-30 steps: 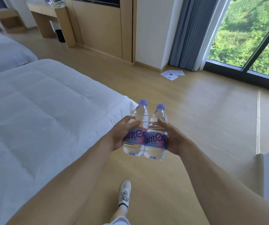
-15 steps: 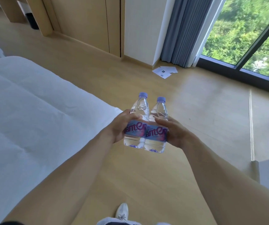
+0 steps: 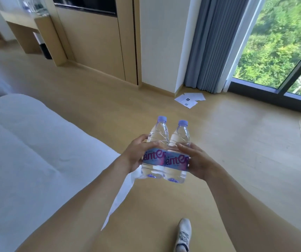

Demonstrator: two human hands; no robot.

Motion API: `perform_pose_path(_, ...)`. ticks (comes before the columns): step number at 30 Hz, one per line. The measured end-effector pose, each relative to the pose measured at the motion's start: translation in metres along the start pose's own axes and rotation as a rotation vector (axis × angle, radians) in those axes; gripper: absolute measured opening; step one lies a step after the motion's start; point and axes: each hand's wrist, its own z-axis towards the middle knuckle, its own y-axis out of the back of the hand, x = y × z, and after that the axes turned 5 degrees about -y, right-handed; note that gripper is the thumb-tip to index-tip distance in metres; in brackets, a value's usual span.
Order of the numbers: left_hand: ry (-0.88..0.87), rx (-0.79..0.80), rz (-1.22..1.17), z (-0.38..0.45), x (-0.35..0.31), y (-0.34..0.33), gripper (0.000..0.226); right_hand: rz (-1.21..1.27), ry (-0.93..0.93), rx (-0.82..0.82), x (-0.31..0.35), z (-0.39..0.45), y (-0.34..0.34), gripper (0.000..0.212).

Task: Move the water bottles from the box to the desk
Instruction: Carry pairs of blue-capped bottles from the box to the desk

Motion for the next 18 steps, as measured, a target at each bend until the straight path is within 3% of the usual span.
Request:
perform_pose_path(5, -0.031, -0.082, -0.034, 0.076, -0.033, -0.028, 0.042, -0.024, -0.031, 0.086, 0.068, 0.064, 0.040, 0.054)
perform_pose_path(15, -0.106, -0.212, -0.103, 0.207, -0.091, -0.057, 0.071, -0.053, -0.037, 0.195, 0.186, 0.185, 0.084, 0.062)
perform_pose_path(18, -0.119, -0.221, -0.132, 0.244, -0.099, -0.049, 0.065, -0.051, -0.044, 0.221, 0.207, 0.221, 0.085, 0.063)
